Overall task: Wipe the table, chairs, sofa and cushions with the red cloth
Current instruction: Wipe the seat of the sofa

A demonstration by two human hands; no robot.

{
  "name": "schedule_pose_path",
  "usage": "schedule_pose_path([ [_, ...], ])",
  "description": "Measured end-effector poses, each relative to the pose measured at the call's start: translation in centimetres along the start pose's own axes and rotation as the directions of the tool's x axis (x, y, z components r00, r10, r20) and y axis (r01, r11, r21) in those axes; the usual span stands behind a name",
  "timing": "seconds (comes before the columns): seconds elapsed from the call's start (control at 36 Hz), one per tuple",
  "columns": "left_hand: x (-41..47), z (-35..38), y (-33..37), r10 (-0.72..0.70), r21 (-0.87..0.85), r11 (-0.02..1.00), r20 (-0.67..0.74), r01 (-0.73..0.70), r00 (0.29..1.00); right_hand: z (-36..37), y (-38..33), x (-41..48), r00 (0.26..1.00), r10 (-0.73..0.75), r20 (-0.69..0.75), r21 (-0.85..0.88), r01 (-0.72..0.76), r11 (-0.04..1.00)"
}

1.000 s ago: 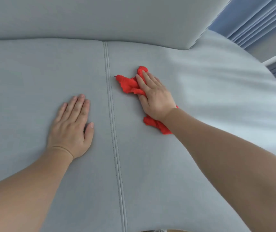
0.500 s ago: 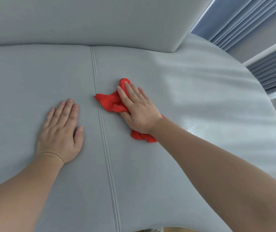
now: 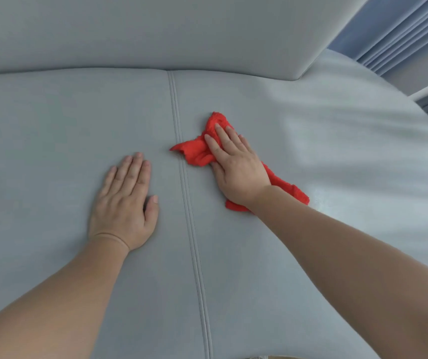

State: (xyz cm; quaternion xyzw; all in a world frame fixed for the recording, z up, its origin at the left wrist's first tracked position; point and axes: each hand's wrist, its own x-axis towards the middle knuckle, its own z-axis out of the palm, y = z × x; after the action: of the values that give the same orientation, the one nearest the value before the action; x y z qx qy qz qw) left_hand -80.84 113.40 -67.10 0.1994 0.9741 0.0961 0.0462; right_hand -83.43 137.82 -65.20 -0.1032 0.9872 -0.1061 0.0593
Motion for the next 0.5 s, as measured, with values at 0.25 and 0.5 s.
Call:
schedule_pose_path([
  [0.25, 0.1, 0.1, 0.0, 0.013, 0.004, 1.000, -0.024, -0.013, 1.000, -1.3, 1.8, 14.1, 0.987, 0.149, -0.062, 0.053, -0.146, 0.988],
  [0.5, -0.2, 0.4, -1.4, 0.014, 0.020, 1.000, 0.003, -0.014, 1.000, -0.1, -1.0, 11.6, 0.997, -0.015, -0.077, 0.124, 0.024, 0.992],
])
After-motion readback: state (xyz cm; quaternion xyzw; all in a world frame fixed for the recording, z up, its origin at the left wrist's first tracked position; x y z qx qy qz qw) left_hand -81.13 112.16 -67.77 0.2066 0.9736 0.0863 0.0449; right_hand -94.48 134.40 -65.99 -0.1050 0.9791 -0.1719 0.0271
